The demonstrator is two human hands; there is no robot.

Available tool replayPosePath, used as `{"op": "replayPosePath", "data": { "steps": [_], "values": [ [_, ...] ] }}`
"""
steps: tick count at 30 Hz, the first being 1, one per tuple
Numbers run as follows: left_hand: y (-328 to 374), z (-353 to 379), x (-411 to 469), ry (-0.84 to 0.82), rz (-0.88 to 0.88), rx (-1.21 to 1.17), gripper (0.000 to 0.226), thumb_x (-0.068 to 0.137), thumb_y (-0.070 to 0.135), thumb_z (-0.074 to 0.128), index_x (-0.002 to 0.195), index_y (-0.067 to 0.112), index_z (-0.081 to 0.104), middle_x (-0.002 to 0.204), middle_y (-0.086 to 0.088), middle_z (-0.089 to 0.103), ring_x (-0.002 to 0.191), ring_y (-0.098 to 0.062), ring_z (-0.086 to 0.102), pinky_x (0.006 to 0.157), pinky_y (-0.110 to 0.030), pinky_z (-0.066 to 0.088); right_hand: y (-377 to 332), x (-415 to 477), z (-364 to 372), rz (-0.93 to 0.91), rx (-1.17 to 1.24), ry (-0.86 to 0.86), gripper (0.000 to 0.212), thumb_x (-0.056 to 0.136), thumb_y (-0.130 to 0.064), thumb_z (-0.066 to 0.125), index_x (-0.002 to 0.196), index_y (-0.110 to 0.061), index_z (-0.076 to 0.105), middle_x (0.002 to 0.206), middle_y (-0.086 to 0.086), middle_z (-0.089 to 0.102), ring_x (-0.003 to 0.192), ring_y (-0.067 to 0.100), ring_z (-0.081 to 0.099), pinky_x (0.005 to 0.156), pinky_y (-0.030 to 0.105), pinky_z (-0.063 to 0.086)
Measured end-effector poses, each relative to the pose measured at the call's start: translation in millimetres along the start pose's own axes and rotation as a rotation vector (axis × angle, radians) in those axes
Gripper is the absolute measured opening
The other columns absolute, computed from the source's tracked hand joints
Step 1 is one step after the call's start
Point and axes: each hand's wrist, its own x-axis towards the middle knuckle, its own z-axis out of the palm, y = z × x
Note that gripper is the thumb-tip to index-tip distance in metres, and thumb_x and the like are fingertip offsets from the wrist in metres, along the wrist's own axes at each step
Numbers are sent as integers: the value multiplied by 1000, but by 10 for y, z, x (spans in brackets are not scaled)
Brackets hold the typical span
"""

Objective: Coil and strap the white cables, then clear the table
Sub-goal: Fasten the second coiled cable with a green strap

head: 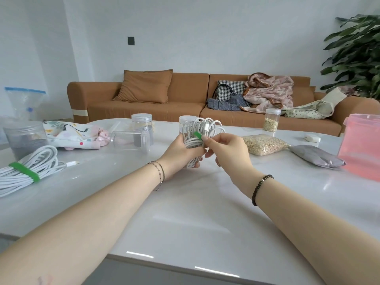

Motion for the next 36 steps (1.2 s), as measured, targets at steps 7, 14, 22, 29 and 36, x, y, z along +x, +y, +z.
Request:
{"op": "replayPosePath", "data": {
  "steps": [7, 14, 22, 29, 36],
  "values": [
    [38, 51, -31, -63, -83, -155, 53, 72, 9, 64, 124, 5, 52, 88, -13, 56, 62, -20, 51, 47, -24, 37, 47, 3, -14, -43, -19, 21, 33, 88, -40, 70, 67, -15, 65, 70, -5, 74, 52, 10, 53, 59, 25, 46],
    [33, 49, -39, -56, -121, -163, 26, 90, 11, 63, 115, 7, 61, 91, -10, 62, 67, -20, 56, 51, -24, 44, 61, 12, -33, -76, -13, -12, 33, 87, -36, 72, 62, -18, 60, 67, -5, 70, 52, 7, 47, 59, 25, 38],
    [50, 52, -47, -55, -80, -180, 49, 93, 44, 63, 121, 4, 58, 91, -10, 62, 67, -19, 54, 50, -23, 42, 77, 10, -11, -68, 5, -26, 38, 90, -34, 69, 60, -17, 53, 73, -3, 74, 51, 6, 48, 62, 28, 42],
    [32, 64, -12, 123, -48, -144, 52, 90, 45, 68, 122, 6, 54, 99, -13, 63, 74, -24, 57, 51, -28, 46, 64, -4, -32, -40, 22, -58, 36, 92, -36, 68, 71, -7, 62, 72, 2, 73, 46, 13, 47, 44, 17, 38],
    [113, -21, -4, 318, -79, -277, 40, 97, 44, 59, 100, 5, 69, 87, -10, 69, 61, -13, 61, 52, -25, 51, 67, 60, -89, -30, -1, -76, 34, 94, -35, 65, 73, -9, 69, 56, 4, 66, 41, 12, 41, 44, 19, 35]
  ]
}}
